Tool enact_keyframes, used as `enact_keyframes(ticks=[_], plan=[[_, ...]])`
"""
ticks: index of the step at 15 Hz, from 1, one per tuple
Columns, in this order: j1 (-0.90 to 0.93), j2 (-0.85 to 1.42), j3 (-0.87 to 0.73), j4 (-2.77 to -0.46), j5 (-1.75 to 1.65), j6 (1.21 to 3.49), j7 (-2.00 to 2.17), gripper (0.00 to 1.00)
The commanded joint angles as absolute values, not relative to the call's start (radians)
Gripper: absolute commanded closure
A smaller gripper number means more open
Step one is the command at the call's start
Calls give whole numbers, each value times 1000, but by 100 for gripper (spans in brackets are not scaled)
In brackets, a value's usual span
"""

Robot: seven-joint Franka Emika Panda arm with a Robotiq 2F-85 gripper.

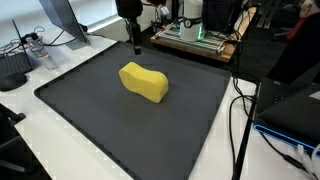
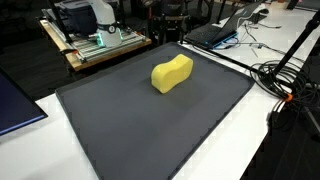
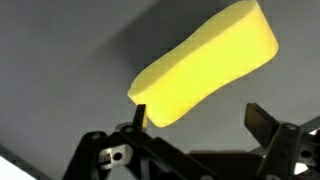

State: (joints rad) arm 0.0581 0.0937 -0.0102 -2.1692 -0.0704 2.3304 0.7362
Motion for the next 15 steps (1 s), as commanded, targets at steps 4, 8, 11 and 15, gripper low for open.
enact_keyframes(ticks=[4,8,11,15], plan=[[106,67,34,-2097,-190,2196,898,0],[128,85,64,-2034,-221,2123,937,0],[150,102,86,-1996,-256,2069,975,0],[185,133,114,-1953,-297,2015,1020,0]])
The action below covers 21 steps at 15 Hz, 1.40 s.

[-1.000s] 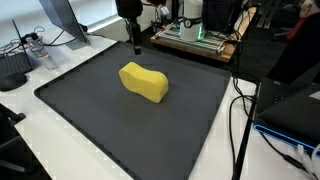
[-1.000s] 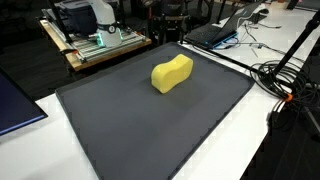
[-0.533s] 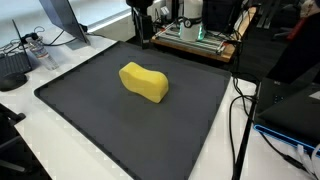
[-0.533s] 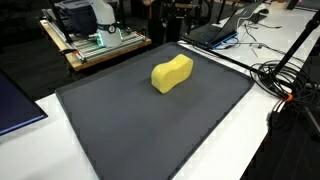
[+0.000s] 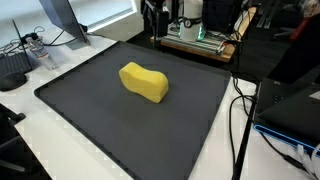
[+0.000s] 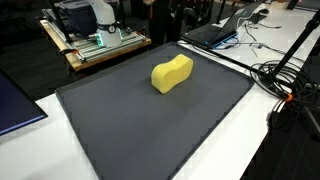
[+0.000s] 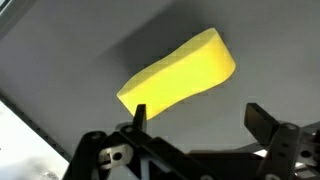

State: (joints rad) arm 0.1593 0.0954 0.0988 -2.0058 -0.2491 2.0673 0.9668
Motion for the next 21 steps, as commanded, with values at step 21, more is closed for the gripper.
enact_keyframes(ticks=[21], plan=[[83,539,8,-1335,-99,1723,716,0]])
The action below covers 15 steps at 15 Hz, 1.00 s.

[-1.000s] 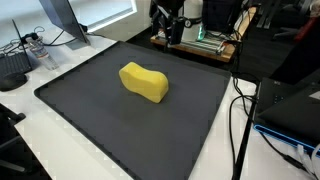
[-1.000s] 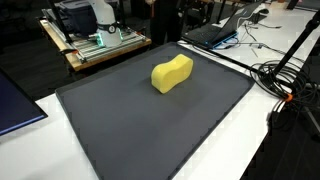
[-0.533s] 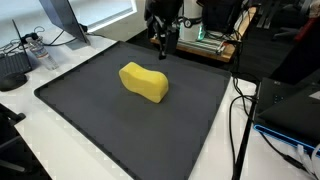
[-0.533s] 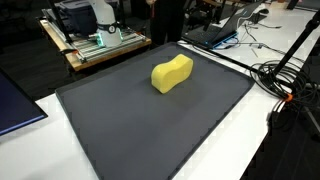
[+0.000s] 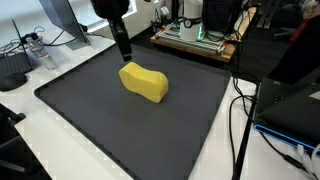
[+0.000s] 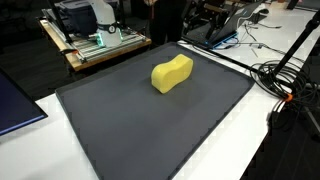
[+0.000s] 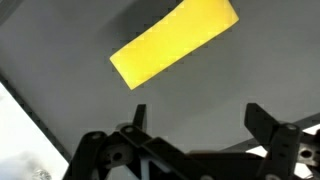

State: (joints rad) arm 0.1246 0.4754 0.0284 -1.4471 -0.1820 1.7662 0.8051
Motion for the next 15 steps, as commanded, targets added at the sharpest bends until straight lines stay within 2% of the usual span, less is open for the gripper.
enact_keyframes(ticks=[1,9,15], plan=[[61,552,1,-1313,-67,1717,685,0],[-105,643,-52,-1233,177,1677,539,0],[-216,624,-57,-1329,324,1742,370,0]])
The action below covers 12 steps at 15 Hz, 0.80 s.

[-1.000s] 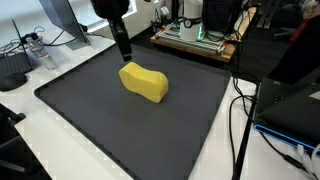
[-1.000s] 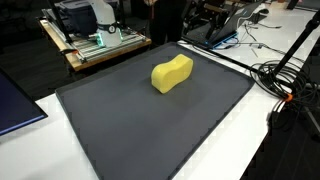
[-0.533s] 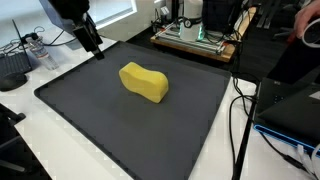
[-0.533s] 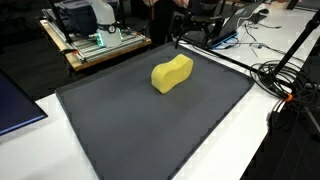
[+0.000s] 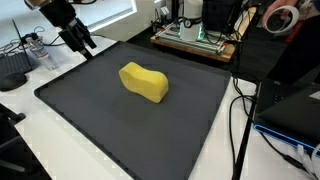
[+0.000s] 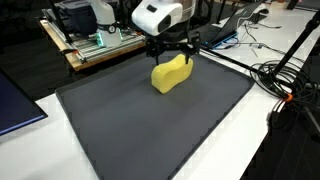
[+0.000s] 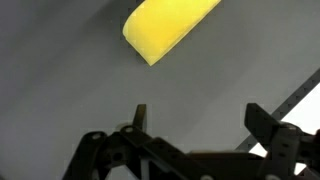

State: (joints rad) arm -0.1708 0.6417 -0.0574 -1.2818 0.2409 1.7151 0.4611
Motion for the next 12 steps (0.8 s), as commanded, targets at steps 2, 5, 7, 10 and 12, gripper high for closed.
enact_keyframes(ticks=[2,5,7,10,12], plan=[[-250,610,-59,-1375,366,1761,304,0],[-293,588,-64,-1455,417,1801,203,0],[-321,565,-65,-1523,451,1837,127,0],[-361,522,-64,-1642,517,1902,19,0],[-389,491,-61,-1717,579,1929,-56,0]])
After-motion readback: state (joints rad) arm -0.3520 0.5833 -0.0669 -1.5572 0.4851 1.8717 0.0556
